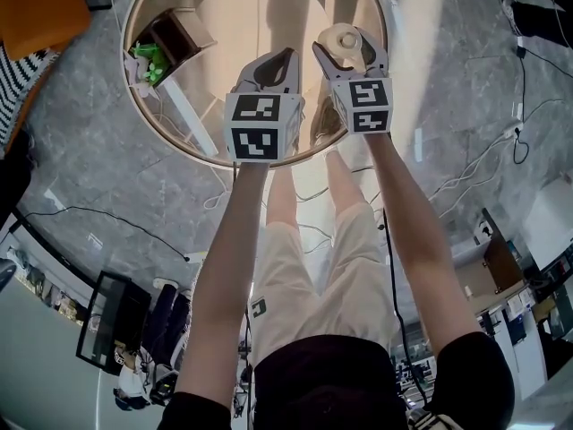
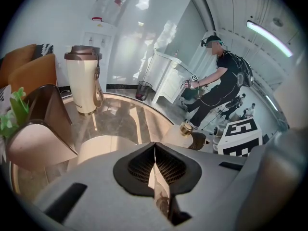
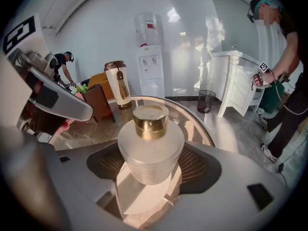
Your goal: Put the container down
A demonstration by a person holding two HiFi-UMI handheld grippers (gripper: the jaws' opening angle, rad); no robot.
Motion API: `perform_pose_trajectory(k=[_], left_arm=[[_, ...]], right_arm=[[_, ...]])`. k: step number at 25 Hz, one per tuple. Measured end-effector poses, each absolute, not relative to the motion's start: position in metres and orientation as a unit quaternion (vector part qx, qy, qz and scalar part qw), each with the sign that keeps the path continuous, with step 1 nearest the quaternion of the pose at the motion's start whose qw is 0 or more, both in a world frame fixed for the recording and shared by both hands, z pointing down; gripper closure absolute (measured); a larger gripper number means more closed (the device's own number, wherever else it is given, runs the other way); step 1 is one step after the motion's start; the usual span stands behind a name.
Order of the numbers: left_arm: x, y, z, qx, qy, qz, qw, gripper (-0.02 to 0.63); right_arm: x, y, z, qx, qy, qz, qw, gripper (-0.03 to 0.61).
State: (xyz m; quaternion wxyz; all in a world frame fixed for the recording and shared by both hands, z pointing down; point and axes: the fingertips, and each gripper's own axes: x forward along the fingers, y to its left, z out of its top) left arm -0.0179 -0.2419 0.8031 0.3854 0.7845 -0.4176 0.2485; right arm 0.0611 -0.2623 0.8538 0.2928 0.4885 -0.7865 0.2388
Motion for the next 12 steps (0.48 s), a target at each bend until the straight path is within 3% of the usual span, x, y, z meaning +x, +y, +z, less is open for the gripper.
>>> perform_pose_trajectory(k=[12], left_arm=[[-0.0218, -0.2364, 0.8069, 0.779, -0.423, 0.248, 0.391, 0.595]], right_arm=[[0.0595, -0.2576, 0.8620, 0.488, -0.782, 0.242, 0.304, 0.249]])
